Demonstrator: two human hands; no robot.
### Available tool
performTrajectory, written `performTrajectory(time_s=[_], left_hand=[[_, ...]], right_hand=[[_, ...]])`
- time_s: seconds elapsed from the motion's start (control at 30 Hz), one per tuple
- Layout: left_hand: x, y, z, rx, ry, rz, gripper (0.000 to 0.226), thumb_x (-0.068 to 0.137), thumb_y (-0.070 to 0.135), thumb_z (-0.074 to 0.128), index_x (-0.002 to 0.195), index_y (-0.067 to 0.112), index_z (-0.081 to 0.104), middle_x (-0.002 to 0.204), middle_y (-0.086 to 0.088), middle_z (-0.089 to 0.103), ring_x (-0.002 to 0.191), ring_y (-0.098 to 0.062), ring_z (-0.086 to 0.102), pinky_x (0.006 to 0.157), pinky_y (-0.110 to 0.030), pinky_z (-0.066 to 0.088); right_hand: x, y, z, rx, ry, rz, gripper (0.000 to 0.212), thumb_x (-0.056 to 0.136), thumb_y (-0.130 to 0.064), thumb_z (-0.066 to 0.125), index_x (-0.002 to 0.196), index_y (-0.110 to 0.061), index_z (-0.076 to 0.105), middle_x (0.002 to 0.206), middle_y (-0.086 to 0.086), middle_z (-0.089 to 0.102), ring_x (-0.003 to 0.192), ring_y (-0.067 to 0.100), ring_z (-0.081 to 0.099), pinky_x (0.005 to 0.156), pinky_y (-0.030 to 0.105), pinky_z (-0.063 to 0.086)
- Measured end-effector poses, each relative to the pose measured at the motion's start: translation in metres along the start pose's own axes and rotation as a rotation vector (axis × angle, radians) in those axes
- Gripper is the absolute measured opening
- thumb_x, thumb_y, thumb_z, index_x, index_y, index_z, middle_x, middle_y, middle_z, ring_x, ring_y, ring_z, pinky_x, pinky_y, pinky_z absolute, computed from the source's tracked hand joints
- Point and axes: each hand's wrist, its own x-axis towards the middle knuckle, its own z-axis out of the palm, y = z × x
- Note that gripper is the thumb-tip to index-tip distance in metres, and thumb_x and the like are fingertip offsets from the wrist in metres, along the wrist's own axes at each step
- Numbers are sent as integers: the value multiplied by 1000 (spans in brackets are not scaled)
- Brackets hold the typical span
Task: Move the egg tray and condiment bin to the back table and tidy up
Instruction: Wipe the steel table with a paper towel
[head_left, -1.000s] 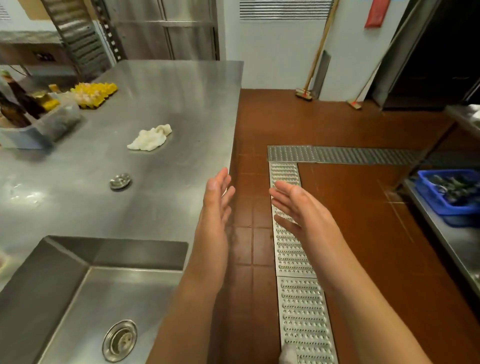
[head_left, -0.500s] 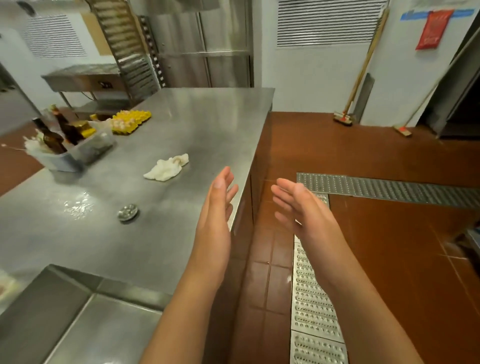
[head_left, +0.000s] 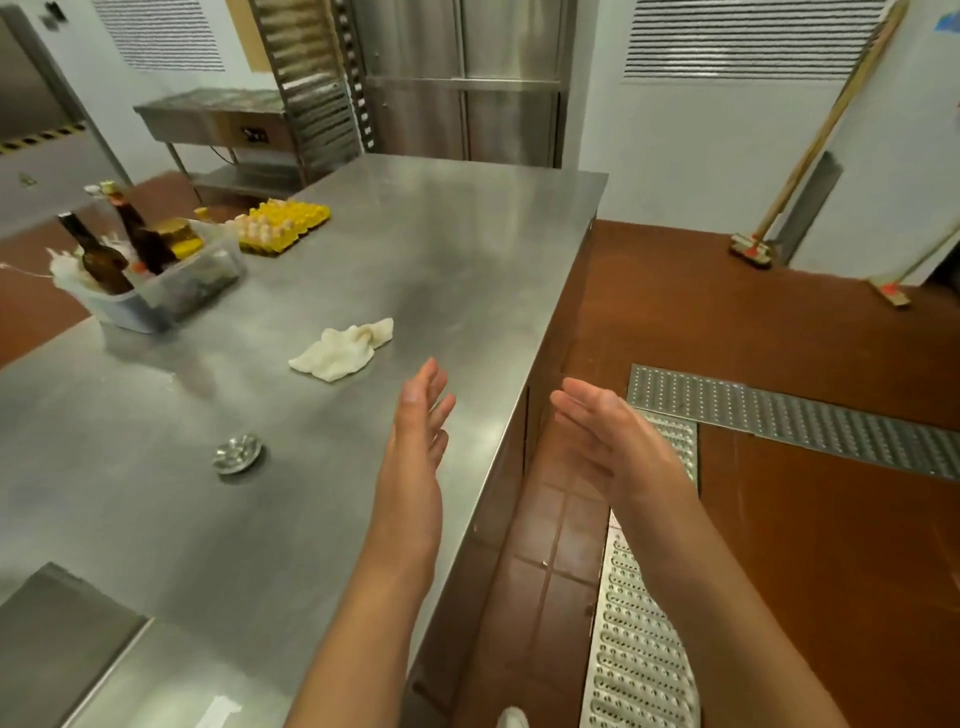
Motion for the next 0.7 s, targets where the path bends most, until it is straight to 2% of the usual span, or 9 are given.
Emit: performTrajectory(time_s=[0.1,0.23,0.33,0.53,0.7], left_hand=[[43,-6,27,-16,-65,-25,64,75,76,35,130,47,49,140,20,53,127,5,50,117,-37,30],[90,-10,71,-11,-190,-30,70,71,80,34,131,48,48,142,22,51,128,7,48,114,-31,31],[119,-14,98,-37,-224,-40,70,70,82,36,130,49,49,140,23,52,127,7,49,108,-25,34],[184,-31,136,-15,-179,-74,70,66,83,38,127,49,51,138,24,54,125,8,50,113,-30,33],[236,-37,170,33,-101,-32,68,72,81,36,129,49,50,138,23,54,125,7,50,117,-37,30]], right_hand=[[38,-11,-12,-30,13,-28,42,81,-58,60,116,-35,64,115,-19,71,110,-7,62,76,3,47],[82,-15,-37,-45,120,-52,47,84,-55,55,123,-30,62,126,-12,67,119,-1,59,100,22,48],[111,-16,-58,-66,172,-34,55,82,-54,46,129,-29,60,126,-13,66,119,-2,58,107,29,45],[184,-18,-95,-89,153,-31,55,81,-56,45,127,-31,60,125,-14,66,117,-5,58,105,26,45],[255,-28,-121,-29,37,-48,62,75,-60,46,127,-29,61,122,-15,68,115,-4,60,92,12,50]])
